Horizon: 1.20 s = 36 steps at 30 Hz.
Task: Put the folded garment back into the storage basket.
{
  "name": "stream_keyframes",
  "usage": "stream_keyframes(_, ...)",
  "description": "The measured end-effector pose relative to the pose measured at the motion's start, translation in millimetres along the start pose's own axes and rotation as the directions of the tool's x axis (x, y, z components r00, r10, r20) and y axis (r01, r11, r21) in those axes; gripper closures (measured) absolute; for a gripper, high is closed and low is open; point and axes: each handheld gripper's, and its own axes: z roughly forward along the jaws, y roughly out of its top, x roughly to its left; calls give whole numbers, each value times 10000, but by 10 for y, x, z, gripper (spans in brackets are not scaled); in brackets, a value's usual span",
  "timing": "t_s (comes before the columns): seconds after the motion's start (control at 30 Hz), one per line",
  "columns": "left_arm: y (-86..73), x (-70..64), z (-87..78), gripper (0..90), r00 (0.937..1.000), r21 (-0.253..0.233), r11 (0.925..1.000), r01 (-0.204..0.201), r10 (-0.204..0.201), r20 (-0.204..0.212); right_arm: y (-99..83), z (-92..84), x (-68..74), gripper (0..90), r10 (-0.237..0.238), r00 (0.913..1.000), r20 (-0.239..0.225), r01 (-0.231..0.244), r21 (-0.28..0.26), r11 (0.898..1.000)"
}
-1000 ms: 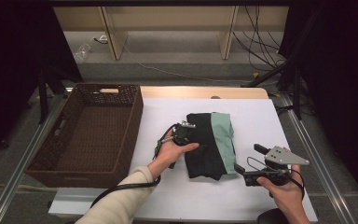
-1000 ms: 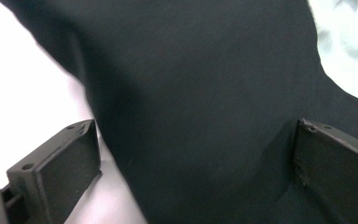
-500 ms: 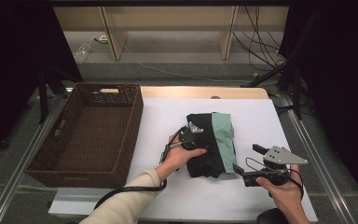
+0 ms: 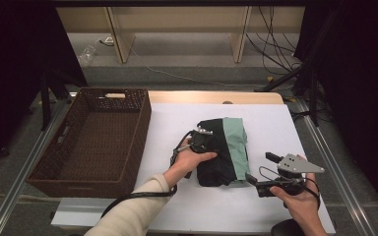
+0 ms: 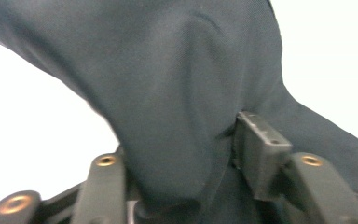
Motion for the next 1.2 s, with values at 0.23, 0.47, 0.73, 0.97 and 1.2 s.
stream_keyframes(0.23,1,37,1,704,9964,37,9988,483,-485,696,-2,-4,4,22,-30,10000,-80,30,38,10000)
stream_keyframes(0.47,3,96,-37,764,9886,-188,9956,922,-893,1215,-4,-4,0,24,-14,10000,-85,14,44,10000)
stream_keyframes(0.73,-7,134,-65,765,9813,-343,9921,1205,-1138,1552,-6,-4,-2,26,3,9999,-103,-3,33,10000)
stream_keyframes(0.97,10,157,-107,766,9728,-466,9881,1465,-1354,1877,-6,-5,-4,27,0,9999,-115,0,31,10000)
stream_keyframes(1.2,31,165,-160,795,9643,-627,9842,1656,-1483,2194,-6,-6,-3,28,6,9999,-114,-6,22,10000)
